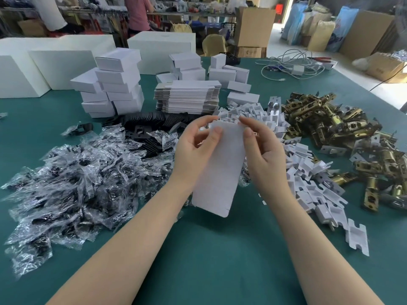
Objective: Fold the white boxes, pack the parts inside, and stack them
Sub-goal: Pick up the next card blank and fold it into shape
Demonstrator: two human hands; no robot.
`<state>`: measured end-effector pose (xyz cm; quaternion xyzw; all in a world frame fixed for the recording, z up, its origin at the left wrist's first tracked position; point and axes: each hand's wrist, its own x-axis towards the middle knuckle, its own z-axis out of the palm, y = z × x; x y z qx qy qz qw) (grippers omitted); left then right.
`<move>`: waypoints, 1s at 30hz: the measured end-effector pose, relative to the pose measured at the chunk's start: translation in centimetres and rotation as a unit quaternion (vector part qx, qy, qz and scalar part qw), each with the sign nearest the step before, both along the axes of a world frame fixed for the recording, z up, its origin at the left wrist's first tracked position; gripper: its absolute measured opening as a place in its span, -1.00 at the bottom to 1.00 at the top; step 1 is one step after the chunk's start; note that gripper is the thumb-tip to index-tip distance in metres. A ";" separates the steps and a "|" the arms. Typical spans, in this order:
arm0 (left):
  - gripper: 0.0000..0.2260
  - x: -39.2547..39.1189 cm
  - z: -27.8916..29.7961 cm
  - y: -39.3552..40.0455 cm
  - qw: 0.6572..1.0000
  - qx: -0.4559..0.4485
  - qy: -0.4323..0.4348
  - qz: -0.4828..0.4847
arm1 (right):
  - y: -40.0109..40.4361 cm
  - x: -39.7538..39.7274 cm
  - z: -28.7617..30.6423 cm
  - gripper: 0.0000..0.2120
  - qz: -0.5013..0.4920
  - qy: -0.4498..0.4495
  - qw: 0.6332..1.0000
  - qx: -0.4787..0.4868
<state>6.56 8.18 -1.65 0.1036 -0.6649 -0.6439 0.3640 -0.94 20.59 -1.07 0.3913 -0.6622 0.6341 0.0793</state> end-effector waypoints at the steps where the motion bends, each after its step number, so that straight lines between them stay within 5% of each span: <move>1: -0.87 -0.1 -0.1 -0.2 1.000 0.019 -0.008 -0.002 | -0.1 -0.1 -0.2 -0.78 -0.007 0.007 1.000 0.009; 6: -0.91 -0.5 -0.4 -1.4 0.992 0.108 -0.070 0.002 | 0.0 -1.1 -1.7 -0.58 0.009 -0.014 0.999 0.045; 10: -0.84 -0.5 -0.6 -2.0 0.983 0.130 -0.131 0.012 | 0.1 -1.6 -2.8 -0.31 -0.015 0.146 0.964 0.220; 15: -0.81 -0.7 -0.3 -1.8 0.950 0.266 -0.146 -0.071 | -0.5 -1.6 -3.8 -0.49 0.021 0.092 0.973 0.212; 18: -0.82 -0.8 -0.6 -2.0 0.960 0.222 -0.148 -0.087 | -0.4 -1.8 -3.5 -0.68 0.056 -0.020 0.994 0.096; 23: -0.82 -1.1 -1.8 -2.0 0.984 0.113 -0.130 -0.056 | -0.9 -1.8 -3.9 -0.73 0.079 -0.236 0.968 0.026; 30: -0.34 -0.5 -2.4 -1.5 0.992 -0.013 -0.073 -0.104 | -0.4 -1.9 -3.9 -0.69 0.117 -0.268 0.956 0.014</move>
